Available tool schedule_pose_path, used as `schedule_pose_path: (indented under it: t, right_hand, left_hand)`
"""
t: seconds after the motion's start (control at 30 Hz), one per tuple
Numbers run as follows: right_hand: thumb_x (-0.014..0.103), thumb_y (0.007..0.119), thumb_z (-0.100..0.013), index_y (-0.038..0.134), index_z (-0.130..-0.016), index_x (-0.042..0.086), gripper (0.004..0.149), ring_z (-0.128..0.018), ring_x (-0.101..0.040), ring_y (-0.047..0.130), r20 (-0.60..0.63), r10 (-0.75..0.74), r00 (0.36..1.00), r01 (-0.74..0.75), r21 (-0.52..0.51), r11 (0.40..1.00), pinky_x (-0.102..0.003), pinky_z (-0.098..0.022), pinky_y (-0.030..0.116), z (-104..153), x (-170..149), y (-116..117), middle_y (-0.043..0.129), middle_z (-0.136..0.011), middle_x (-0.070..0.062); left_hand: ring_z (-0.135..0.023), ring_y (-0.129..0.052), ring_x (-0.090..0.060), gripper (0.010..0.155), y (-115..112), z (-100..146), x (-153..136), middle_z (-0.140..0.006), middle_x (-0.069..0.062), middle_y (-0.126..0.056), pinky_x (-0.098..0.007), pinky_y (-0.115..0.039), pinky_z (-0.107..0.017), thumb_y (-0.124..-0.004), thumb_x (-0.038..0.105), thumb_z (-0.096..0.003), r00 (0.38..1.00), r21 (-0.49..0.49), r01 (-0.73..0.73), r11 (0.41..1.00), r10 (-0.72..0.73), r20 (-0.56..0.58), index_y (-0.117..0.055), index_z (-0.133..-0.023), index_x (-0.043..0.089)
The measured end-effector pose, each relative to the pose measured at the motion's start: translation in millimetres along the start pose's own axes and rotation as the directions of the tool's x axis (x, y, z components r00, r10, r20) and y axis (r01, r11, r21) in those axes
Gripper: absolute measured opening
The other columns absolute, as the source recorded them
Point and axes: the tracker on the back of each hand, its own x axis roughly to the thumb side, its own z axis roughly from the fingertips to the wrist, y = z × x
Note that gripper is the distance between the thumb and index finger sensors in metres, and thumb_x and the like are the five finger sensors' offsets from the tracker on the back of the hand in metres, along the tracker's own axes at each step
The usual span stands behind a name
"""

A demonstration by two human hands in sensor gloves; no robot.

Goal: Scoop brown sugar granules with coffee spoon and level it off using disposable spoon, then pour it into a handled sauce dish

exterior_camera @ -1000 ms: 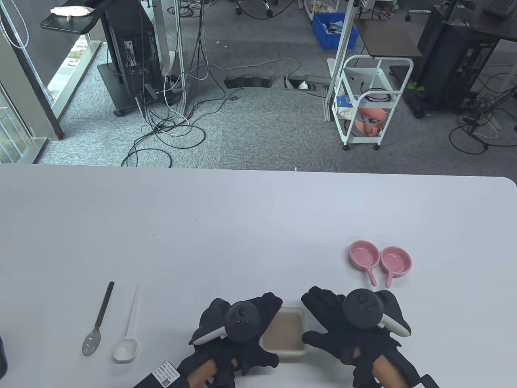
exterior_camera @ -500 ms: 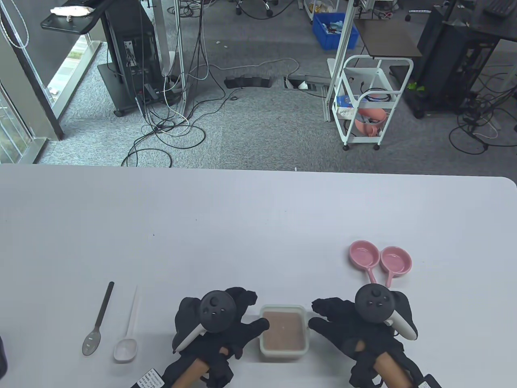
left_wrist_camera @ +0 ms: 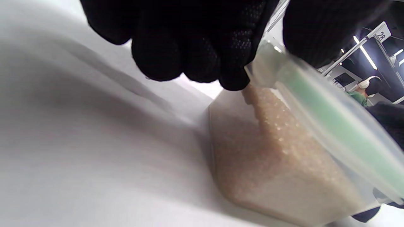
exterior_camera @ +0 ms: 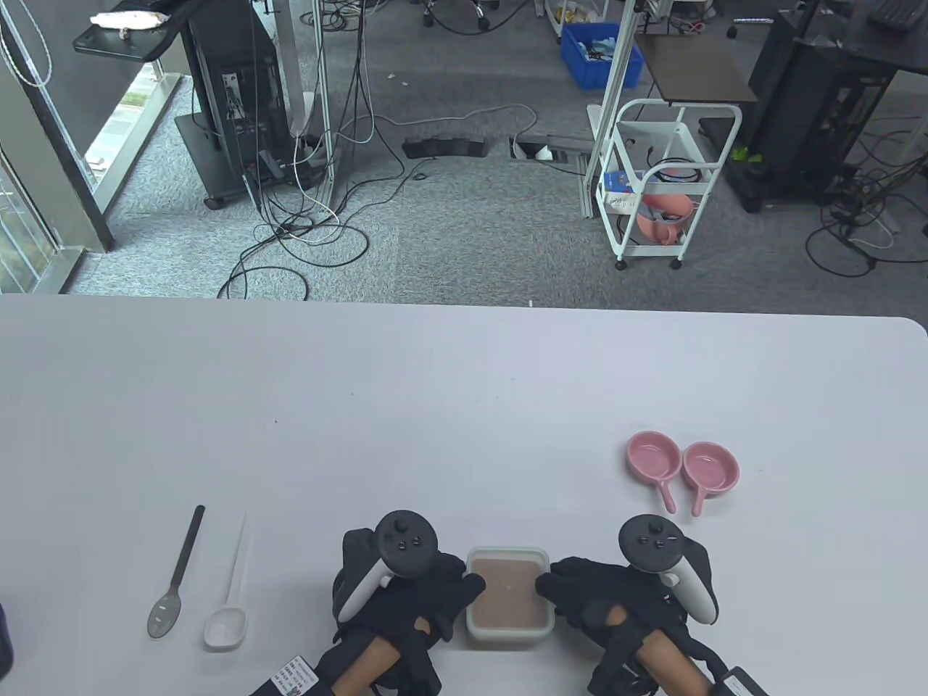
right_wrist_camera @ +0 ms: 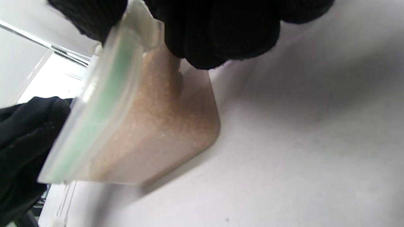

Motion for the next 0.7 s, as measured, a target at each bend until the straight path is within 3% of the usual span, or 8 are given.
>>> schedule_pose_path:
  t: [0.3, 0.43, 0.7]
  right_hand:
    - [0.05, 0.079, -0.048, 0.08, -0.085, 0.009, 0.056, -0.049, -0.026, 0.09, -0.05, -0.044, 0.998, 0.045, 0.008, 0.999, -0.048, -0.044, 0.071, 0.4, -4.9, 1.1, 0.086, -0.073, -0.013]
    - [0.05, 0.082, -0.046, 0.082, -0.083, 0.012, 0.052, -0.047, -0.027, 0.091, -0.051, -0.063, 0.997, 0.061, -0.036, 0.997, -0.049, -0.043, 0.072, 3.6, -5.1, 1.1, 0.087, -0.072, -0.011]
    - [0.052, 0.082, -0.046, 0.083, -0.081, 0.013, 0.052, -0.045, -0.026, 0.091, -0.054, 0.011, 0.998, -0.015, -0.073, 0.997, -0.048, -0.042, 0.072, 7.5, -0.3, -0.3, 0.089, -0.07, -0.01]
  left_hand:
    - [-0.085, -0.088, -0.024, 0.058, -0.8, -5.8, -4.4, -0.091, 0.006, -0.082, -0.053, -0.062, -0.076, -0.072, 0.065, -0.0443, 1.0, -0.072, -0.029, 0.997, 0.029, -0.013, -0.082, -0.09, 0.03]
    - [-0.085, -0.088, -0.025, 0.059, -0.8, -7.2, -4.8, -0.091, 0.005, -0.082, -0.053, -0.062, -0.076, -0.071, 0.065, -0.0441, 0.999, -0.083, -0.036, 0.996, 0.035, -0.013, -0.081, -0.089, 0.03]
    - [-0.084, -0.088, -0.023, 0.056, 1.7, -6.6, -6.3, -0.09, 0.008, -0.082, -0.052, -0.063, -0.076, -0.072, 0.068, -0.043, 0.999, -0.078, -0.034, 0.996, 0.033, -0.019, -0.081, -0.085, 0.033]
